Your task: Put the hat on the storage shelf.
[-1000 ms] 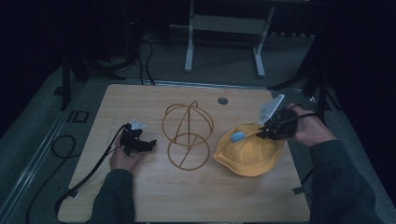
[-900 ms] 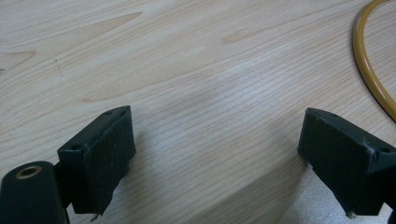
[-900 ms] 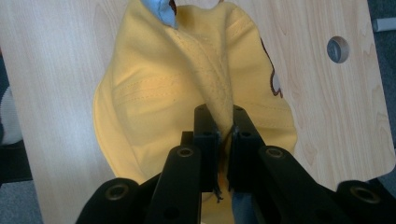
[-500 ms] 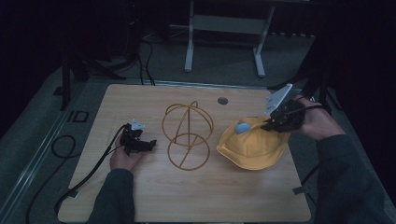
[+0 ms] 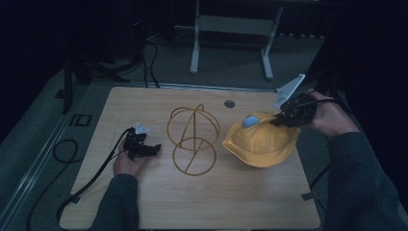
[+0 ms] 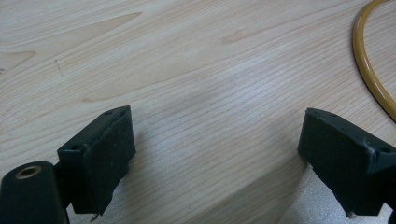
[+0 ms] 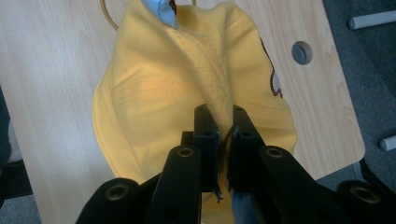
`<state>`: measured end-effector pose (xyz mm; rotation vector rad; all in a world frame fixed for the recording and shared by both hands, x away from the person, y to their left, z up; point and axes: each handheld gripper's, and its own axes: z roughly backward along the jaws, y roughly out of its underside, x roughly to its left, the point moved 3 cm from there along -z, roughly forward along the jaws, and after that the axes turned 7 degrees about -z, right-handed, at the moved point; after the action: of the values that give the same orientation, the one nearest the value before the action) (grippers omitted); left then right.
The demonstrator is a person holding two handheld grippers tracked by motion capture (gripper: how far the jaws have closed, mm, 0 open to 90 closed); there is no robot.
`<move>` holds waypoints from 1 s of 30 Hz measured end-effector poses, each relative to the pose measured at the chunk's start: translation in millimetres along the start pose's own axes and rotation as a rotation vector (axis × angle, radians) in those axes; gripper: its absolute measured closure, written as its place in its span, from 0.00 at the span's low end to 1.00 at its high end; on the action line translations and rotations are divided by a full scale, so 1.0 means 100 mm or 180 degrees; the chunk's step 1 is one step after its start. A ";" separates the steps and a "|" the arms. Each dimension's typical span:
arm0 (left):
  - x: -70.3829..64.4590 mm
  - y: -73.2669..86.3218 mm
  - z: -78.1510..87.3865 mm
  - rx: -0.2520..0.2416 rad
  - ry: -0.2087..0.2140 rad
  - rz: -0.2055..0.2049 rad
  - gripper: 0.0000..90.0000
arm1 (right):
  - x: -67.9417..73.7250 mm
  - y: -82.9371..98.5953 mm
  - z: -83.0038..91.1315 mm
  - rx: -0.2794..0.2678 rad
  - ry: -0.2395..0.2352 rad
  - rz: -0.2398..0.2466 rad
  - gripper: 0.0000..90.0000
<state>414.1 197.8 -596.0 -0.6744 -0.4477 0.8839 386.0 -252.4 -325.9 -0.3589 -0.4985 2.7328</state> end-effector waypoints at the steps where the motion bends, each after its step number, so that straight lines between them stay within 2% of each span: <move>1: 0.00 0.00 0.00 0.0000 0.0000 0.0000 0.12 | -0.01 -0.01 0.02 -0.0009 0.0004 -0.0010 0.94; 16: 0.00 0.00 0.00 0.0001 -0.0004 -0.0008 0.12 | -0.10 -0.05 0.26 -0.0128 0.0038 -0.0104 0.94; 22: 0.00 0.00 0.00 0.0003 -0.0007 -0.0007 0.12 | -0.11 -0.07 0.37 -0.0135 0.0074 -0.0099 0.94; 30: 0.00 0.00 0.00 0.0002 -0.0007 -0.0006 0.12 | -0.12 -0.10 0.50 -0.0246 0.0122 -0.0091 0.94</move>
<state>414.0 197.8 -596.0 -0.6725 -0.4499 0.8831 385.0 -262.7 -274.3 -0.4194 -0.5955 2.6793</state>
